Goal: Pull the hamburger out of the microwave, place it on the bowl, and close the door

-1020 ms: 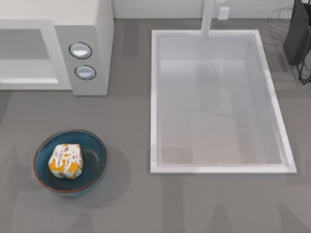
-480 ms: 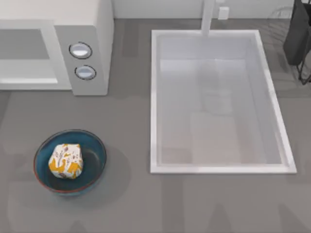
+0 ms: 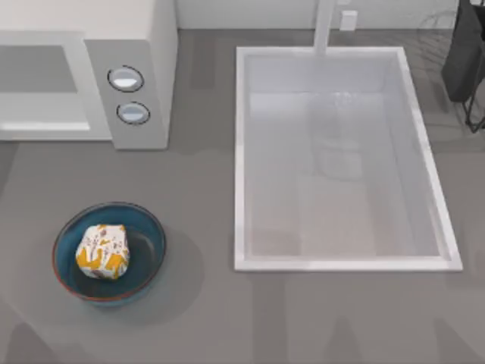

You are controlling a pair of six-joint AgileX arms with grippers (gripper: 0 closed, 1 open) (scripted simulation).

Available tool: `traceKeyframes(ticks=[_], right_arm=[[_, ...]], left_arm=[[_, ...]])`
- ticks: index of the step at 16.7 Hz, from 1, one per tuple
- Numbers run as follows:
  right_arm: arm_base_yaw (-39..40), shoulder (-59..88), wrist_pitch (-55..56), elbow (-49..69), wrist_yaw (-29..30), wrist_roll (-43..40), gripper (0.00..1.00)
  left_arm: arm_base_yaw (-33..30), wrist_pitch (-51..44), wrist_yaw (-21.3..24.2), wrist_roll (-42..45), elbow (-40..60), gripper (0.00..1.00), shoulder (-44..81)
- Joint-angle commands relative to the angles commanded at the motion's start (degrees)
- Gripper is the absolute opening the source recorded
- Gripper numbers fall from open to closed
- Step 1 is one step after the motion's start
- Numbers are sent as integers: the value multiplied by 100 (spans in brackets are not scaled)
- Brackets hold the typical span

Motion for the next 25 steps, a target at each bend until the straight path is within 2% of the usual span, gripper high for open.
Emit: traceKeyframes(ticks=[6, 11, 19, 25], right_arm=[[0, 0, 0, 0, 0, 0, 100], [0, 0, 0, 0, 0, 0, 100], [0, 0, 0, 0, 0, 0, 100], [0, 0, 0, 0, 0, 0, 100]], left_arm=[[923, -970, 511, 1333, 2247, 0, 3376], [1143, -1434, 724, 1864, 3226, 0, 4745], [1123, -1374, 731, 1910, 3218, 0, 4889], [1145, -42, 745, 1926, 2340, 0, 5291]])
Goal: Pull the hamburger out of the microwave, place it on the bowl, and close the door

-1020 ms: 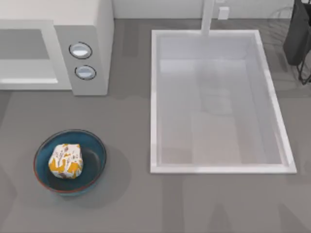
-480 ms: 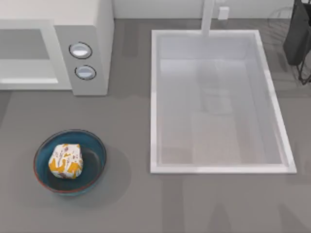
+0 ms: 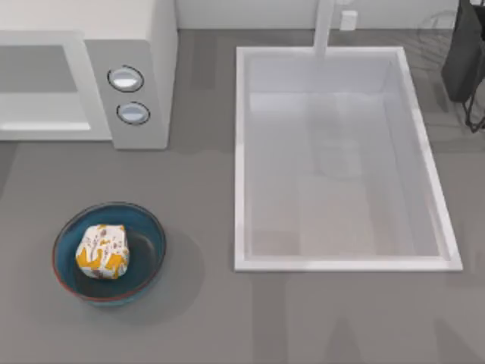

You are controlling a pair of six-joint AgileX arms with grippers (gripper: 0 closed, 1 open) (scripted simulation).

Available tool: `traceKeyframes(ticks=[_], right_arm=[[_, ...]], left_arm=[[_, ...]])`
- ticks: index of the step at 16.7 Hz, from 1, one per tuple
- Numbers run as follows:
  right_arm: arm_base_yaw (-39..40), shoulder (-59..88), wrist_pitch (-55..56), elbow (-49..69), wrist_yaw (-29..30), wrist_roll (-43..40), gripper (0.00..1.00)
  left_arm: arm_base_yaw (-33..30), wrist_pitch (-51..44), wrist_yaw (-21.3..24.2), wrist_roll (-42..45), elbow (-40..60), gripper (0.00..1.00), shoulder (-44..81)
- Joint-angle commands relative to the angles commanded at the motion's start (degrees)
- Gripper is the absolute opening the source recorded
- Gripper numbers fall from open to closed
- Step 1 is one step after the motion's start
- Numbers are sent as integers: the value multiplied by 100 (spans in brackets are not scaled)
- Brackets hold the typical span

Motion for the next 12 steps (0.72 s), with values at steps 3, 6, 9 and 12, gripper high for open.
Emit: traceKeyframes(ticks=[3, 6, 9, 12], right_arm=[[0, 0, 0, 0, 0, 0, 100], [0, 0, 0, 0, 0, 0, 100], [0, 0, 0, 0, 0, 0, 100], [0, 0, 0, 0, 0, 0, 100]], left_arm=[[14, 624, 9, 11, -437, 0, 208], [19, 751, 12, 14, -547, 0, 262], [-17, 744, 9, 0, -557, 0, 221], [-225, 965, -94, -228, -957, 0, -153]])
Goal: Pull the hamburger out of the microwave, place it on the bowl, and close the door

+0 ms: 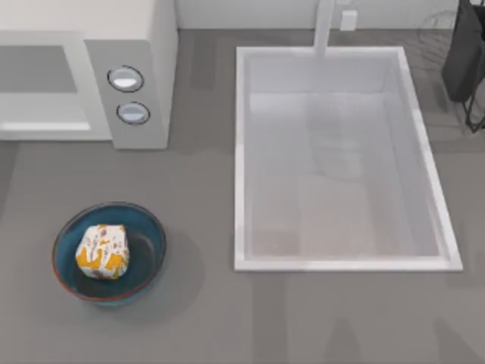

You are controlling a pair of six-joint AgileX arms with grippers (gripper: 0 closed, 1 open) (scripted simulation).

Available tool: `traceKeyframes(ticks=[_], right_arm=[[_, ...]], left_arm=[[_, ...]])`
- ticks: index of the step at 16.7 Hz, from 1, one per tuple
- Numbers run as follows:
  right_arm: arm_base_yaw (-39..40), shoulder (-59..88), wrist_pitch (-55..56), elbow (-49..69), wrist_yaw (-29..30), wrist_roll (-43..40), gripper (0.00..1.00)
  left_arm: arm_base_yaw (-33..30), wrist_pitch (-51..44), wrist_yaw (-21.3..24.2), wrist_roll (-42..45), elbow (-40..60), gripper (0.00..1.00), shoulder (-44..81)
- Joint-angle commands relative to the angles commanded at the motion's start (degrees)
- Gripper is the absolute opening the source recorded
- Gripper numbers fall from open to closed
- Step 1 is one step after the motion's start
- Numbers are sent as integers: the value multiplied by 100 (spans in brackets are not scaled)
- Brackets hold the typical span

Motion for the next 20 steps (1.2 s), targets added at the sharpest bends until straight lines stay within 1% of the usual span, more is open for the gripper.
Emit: traceKeyframes(ticks=[4, 6, 8, 12, 14, 16, 20], right_arm=[[0, 0, 0, 0, 0, 0, 100], [0, 0, 0, 0, 0, 0, 100], [0, 0, 0, 0, 0, 0, 100], [0, 0, 0, 0, 0, 0, 100], [0, 0, 0, 0, 0, 0, 100], [0, 0, 0, 0, 0, 0, 100], [0, 0, 0, 0, 0, 0, 100]], left_arm=[[-463, 502, -229, -512, -1181, 0, -848], [-661, 728, -325, -733, -1605, 0, -1212], [-762, 839, -375, -846, -1786, 0, -1385], [-731, 825, -352, -847, -1794, 0, -1367], [-828, 866, -423, -942, -1889, 0, -1464], [-1161, 986, -626, -1269, -2212, 0, -1804], [-2166, 1309, -1165, -2186, -3094, 0, -2855]])
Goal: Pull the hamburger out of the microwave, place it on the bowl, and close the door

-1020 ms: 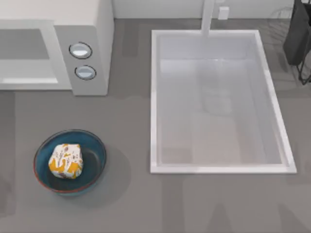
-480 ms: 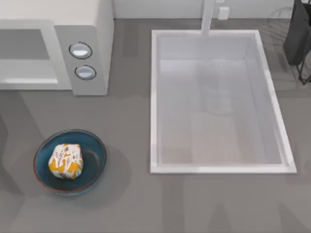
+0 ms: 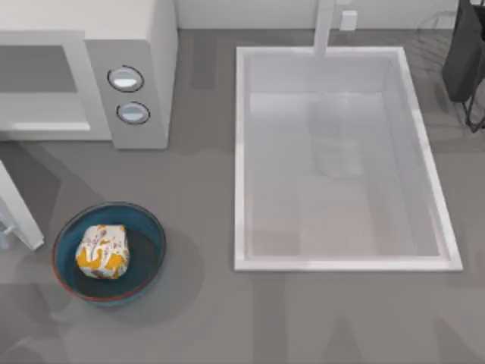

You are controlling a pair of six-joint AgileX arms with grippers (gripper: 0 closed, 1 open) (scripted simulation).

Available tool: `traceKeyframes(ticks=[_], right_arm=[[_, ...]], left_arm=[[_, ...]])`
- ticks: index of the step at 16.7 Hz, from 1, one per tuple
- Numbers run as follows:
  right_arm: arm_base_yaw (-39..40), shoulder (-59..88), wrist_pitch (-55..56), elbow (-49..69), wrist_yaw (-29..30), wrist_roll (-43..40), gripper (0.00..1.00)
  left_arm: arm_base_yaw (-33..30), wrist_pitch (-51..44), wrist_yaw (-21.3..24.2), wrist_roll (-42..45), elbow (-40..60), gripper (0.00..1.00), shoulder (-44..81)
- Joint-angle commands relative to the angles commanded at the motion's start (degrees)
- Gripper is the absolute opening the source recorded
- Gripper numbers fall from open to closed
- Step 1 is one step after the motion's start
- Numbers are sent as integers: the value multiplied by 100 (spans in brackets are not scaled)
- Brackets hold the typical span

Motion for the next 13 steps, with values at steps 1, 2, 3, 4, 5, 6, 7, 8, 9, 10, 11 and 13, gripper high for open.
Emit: traceKeyframes(ticks=[1, 2, 3, 4, 5, 6, 7, 8, 9, 10, 11, 13], right_arm=[[0, 0, 0, 0, 0, 0, 100], [0, 0, 0, 0, 0, 0, 100], [0, 0, 0, 0, 0, 0, 100], [0, 0, 0, 0, 0, 0, 100], [0, 0, 0, 0, 0, 0, 100], [0, 0, 0, 0, 0, 0, 100], [0, 0, 0, 0, 0, 0, 100], [0, 0, 0, 0, 0, 0, 100], [0, 0, 0, 0, 0, 0, 100], [0, 0, 0, 0, 0, 0, 100], [0, 0, 0, 0, 0, 0, 100], [0, 0, 0, 0, 0, 0, 100]], left_arm=[[-165, 65, -107, -162, -162, 0, -164], [-269, 111, -182, -265, -264, 0, -268], [-313, 131, -215, -308, -306, 0, -312], [-314, 131, -216, -309, -306, 0, -313], [-314, 131, -216, -309, -306, 0, -313], [-291, 118, -190, -307, -294, 0, -287], [-306, 118, -202, -320, -298, 0, -293], [-378, 122, -261, -387, -319, 0, -324], [-507, 128, -362, -503, -354, 0, -379], [-697, 136, -499, -658, -403, 0, -454], [-946, 146, -665, -845, -463, 0, -548], [-1587, 171, -1055, -1286, -605, 0, -774]])
